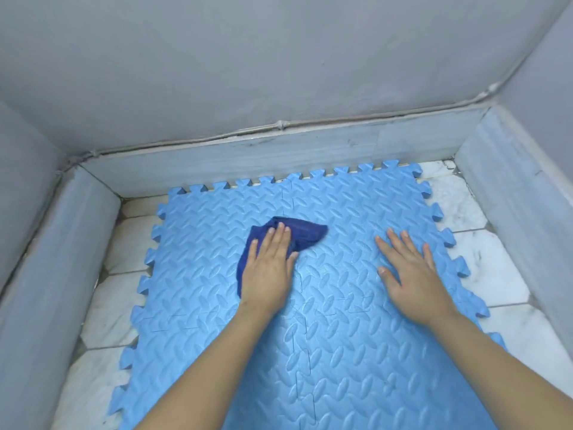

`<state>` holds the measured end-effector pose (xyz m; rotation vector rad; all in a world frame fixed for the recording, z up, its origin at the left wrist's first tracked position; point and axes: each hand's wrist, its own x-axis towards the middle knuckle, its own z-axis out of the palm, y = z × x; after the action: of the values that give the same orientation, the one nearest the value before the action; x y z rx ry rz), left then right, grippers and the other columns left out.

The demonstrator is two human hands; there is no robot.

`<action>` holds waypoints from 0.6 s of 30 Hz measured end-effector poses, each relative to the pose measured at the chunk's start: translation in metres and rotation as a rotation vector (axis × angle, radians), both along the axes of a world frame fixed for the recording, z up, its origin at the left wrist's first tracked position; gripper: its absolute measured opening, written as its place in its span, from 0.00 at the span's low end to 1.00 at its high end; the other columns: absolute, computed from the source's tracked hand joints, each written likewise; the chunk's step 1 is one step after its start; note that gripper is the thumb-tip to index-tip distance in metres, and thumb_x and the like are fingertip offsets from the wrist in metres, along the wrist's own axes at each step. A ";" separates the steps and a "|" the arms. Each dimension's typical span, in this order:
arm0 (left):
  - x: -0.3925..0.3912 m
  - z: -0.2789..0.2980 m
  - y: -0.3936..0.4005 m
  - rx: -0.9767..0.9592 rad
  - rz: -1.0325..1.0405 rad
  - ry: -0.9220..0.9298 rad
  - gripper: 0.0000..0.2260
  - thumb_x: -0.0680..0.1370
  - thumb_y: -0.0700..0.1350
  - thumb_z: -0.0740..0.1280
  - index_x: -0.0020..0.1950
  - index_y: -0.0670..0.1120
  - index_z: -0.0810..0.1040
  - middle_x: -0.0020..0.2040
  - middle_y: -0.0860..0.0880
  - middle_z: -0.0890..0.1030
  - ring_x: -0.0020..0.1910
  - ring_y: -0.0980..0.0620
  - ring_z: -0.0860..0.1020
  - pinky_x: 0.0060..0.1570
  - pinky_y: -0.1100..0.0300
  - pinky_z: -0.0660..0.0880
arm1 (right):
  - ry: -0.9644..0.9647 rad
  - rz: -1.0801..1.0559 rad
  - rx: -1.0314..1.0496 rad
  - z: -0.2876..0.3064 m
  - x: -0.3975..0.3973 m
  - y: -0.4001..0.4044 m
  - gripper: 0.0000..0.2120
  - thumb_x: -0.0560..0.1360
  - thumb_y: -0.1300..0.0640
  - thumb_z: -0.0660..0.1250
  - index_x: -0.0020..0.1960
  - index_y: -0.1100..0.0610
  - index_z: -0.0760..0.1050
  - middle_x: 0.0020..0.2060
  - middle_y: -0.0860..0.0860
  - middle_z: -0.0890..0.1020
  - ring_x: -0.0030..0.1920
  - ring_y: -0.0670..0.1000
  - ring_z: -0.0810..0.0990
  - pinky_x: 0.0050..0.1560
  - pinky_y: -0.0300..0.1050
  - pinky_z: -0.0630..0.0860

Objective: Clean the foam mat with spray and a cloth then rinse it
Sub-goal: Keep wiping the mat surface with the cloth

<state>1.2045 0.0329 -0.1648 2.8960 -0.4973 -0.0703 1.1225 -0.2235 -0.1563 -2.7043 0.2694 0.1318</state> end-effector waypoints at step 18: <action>0.066 0.006 -0.187 -0.134 -0.292 0.127 0.23 0.84 0.53 0.48 0.78 0.50 0.54 0.79 0.53 0.54 0.78 0.55 0.50 0.75 0.52 0.43 | -0.174 -0.312 -0.222 -0.020 -0.052 -0.022 0.29 0.79 0.50 0.47 0.76 0.61 0.62 0.75 0.59 0.66 0.77 0.56 0.61 0.76 0.53 0.55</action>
<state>1.2710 -0.1541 -0.1587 2.6478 -0.8607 -0.2515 1.0701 -0.2459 -0.1767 -2.8245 0.6823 -0.2368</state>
